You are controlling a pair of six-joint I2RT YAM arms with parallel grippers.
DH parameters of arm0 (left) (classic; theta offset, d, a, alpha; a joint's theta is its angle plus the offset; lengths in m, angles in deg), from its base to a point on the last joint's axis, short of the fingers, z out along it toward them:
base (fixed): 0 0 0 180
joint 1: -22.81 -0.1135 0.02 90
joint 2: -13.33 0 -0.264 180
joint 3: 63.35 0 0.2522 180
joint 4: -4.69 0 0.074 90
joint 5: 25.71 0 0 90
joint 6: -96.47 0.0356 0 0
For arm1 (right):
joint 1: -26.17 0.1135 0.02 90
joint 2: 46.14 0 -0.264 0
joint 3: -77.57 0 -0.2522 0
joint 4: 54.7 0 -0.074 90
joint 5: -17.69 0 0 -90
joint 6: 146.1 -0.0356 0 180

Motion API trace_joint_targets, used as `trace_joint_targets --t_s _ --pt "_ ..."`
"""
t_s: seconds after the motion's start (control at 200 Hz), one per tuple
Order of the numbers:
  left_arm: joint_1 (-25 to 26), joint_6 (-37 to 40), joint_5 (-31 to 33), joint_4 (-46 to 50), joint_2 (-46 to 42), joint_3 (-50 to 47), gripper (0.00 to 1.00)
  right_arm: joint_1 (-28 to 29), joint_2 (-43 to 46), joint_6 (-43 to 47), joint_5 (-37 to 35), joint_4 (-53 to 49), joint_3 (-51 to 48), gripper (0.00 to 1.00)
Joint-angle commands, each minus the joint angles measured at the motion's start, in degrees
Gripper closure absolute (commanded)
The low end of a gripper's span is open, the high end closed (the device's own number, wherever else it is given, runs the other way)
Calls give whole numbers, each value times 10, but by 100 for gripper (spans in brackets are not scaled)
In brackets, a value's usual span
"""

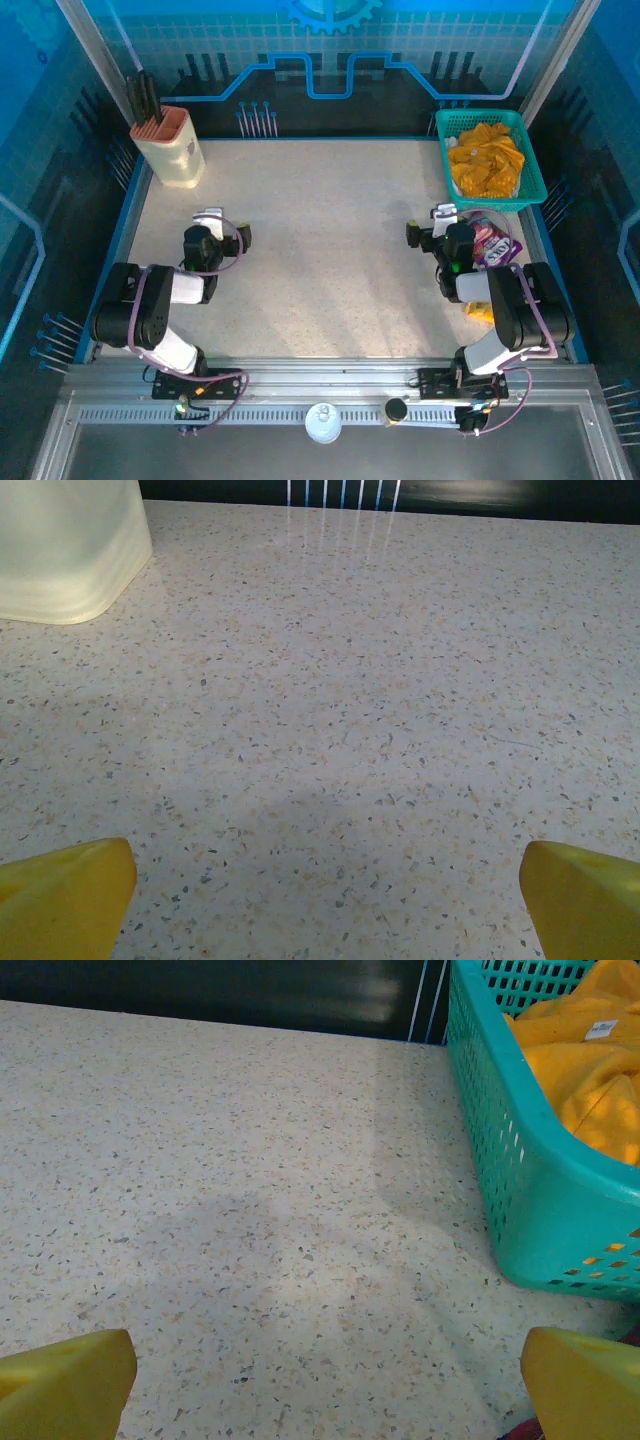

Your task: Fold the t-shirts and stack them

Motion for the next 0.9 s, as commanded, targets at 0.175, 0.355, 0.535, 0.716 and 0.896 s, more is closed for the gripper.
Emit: trace_joint_targets --t_s 0.175,0.355,0.535,0.716,0.896 --pt "3 2 -6 -15 -4 8 0 -5 3 -5 3 12 -2 0" --pt "3 2 -6 -15 -3 8 1 -5 2 -6 5 7 0 0" --pt "3 1 -7 -14 -4 9 1 -6 2 -7 6 5 1 0" --pt "2 -1 -7 -14 -4 8 0 -6 2 -6 5 5 1 0" --pt "2 0 -8 -14 -4 9 0 -6 3 -6 6 7 0 0"
